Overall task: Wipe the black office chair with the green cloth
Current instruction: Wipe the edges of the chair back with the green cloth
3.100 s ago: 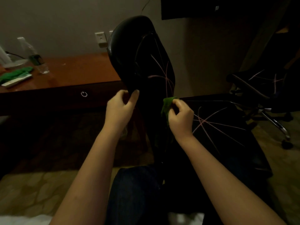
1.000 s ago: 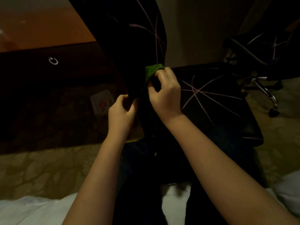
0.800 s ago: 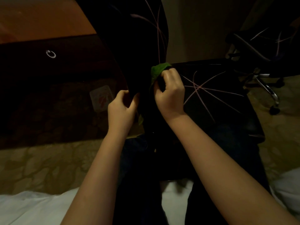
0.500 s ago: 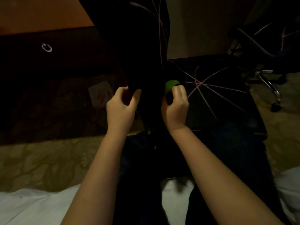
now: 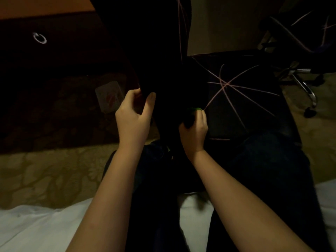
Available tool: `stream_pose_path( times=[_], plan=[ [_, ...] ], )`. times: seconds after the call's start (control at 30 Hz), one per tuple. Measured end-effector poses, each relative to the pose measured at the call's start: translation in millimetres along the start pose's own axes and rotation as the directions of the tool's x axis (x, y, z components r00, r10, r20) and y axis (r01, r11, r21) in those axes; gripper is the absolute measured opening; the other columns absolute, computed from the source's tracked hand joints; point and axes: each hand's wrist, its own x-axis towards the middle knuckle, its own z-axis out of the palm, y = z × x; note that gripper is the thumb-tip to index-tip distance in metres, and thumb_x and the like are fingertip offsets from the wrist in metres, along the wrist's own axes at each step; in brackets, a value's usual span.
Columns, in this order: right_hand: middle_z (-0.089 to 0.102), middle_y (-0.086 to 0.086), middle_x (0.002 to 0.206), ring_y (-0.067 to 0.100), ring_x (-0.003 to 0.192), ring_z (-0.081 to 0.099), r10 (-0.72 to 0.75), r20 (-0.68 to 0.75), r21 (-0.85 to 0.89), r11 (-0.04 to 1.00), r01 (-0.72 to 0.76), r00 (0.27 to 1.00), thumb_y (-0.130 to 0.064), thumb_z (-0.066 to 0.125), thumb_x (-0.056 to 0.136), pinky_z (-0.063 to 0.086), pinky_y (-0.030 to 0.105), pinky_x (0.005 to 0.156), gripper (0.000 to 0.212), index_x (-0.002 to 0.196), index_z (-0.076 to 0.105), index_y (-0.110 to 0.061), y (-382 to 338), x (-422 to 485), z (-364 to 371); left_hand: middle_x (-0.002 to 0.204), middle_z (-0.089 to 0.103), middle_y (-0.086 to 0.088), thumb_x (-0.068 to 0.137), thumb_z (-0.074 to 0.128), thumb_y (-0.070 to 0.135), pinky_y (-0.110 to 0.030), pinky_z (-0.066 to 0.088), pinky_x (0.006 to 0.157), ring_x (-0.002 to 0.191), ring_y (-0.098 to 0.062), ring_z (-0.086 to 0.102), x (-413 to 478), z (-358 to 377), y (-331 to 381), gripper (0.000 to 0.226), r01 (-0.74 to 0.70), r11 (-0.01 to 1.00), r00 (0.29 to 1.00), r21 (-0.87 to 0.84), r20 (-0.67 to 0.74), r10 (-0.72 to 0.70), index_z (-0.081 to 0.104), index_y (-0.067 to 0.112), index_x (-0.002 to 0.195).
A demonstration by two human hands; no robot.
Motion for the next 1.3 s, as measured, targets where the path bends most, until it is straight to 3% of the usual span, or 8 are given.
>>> stream_pose_path(
  times=[0.1,0.2,0.27,0.47,0.67,0.9,1.07,1.3],
  plan=[
    [0.053,0.013,0.082,-0.001,0.073,0.042,0.023,0.013,0.006,1.0,-0.023,1.0,0.004,0.051,0.073,0.031,-0.003,0.072,0.006,0.078,0.054,0.003,0,0,-1,0.1,0.063,0.01,0.096,0.054,0.04,-0.02,0.05,0.077,0.093,-0.004,0.062,-2,-1,0,0.035,0.002,1.0,1.0,-0.004,0.0,-0.002,0.06,0.015,0.119],
    [0.053,0.007,0.082,-0.004,0.073,0.041,0.023,0.011,0.003,1.0,-0.023,1.0,-0.009,0.047,0.077,0.03,-0.004,0.071,0.015,0.079,0.057,0.002,-4,2,-4,0.086,0.061,0.012,0.1,0.052,0.033,-0.022,0.042,0.058,0.066,-0.014,0.056,-7,-1,-9,0.027,0.017,1.0,0.999,-0.003,0.03,-0.017,0.058,0.02,0.123],
    [0.055,0.009,0.08,-0.003,0.072,0.042,0.009,0.012,-0.01,1.0,-0.009,1.0,-0.011,0.046,0.077,0.031,-0.003,0.07,0.017,0.077,0.058,0.002,-5,3,-8,0.083,0.06,0.018,0.1,0.051,0.034,-0.016,0.042,0.057,0.064,-0.002,0.056,-13,2,-19,0.025,0.055,0.998,0.997,-0.01,0.056,-0.054,0.057,0.026,0.123],
    [0.055,0.006,0.077,0.004,0.07,0.049,-0.028,-0.008,0.028,0.999,0.028,1.0,0.004,0.06,0.081,0.038,0.011,0.067,0.008,0.074,0.06,0.0,-9,11,-21,0.107,0.06,0.02,0.1,0.053,0.026,0.003,0.039,0.068,0.085,0.028,0.051,-31,22,-66,0.039,0.222,0.973,0.951,0.064,0.206,-0.23,0.054,0.015,0.137],
    [0.06,0.006,0.092,-0.003,0.078,0.054,0.036,0.07,0.034,0.999,-0.038,0.997,0.0,0.065,0.084,0.041,0.006,0.072,0.005,0.088,0.063,0.0,-17,10,-17,0.136,0.057,-0.001,0.101,0.049,0.017,-0.018,0.041,0.09,0.118,-0.006,0.051,-34,31,-86,0.044,0.313,0.938,0.892,0.15,0.294,-0.344,0.043,0.018,0.146],
    [0.06,0.004,0.098,-0.002,0.087,0.051,0.152,-0.03,0.024,0.988,-0.151,0.988,0.006,0.064,0.078,0.038,0.0,0.078,0.021,0.099,0.062,0.001,-7,-6,2,0.133,0.059,0.001,0.101,0.049,0.011,-0.005,0.041,0.078,0.107,0.002,0.052,-32,29,-93,0.043,0.341,0.924,0.875,0.171,0.302,-0.378,0.048,0.018,0.143],
    [0.066,0.009,0.098,0.016,0.093,0.062,0.24,-0.068,0.026,0.971,-0.239,0.968,0.004,0.065,0.074,0.044,0.008,0.083,0.026,0.1,0.064,-0.002,4,-16,16,0.091,0.052,0.03,0.099,0.049,0.007,-0.001,0.04,0.058,0.06,0.025,0.049,-37,29,-97,0.045,0.338,0.924,0.879,0.177,0.29,-0.378,0.048,0.019,0.142],
    [0.072,0.011,0.093,0.021,0.091,0.067,0.446,0.05,-0.019,0.895,-0.446,0.894,-0.005,0.065,0.082,0.044,0.013,0.074,0.016,0.097,0.07,-0.004,16,-36,38,0.098,0.054,0.035,0.098,0.05,0.006,0.0,0.041,0.059,0.065,0.024,0.053,-39,30,-101,0.047,0.324,0.933,0.882,0.154,0.307,-0.357,0.05,0.024,0.141]
  ],
)
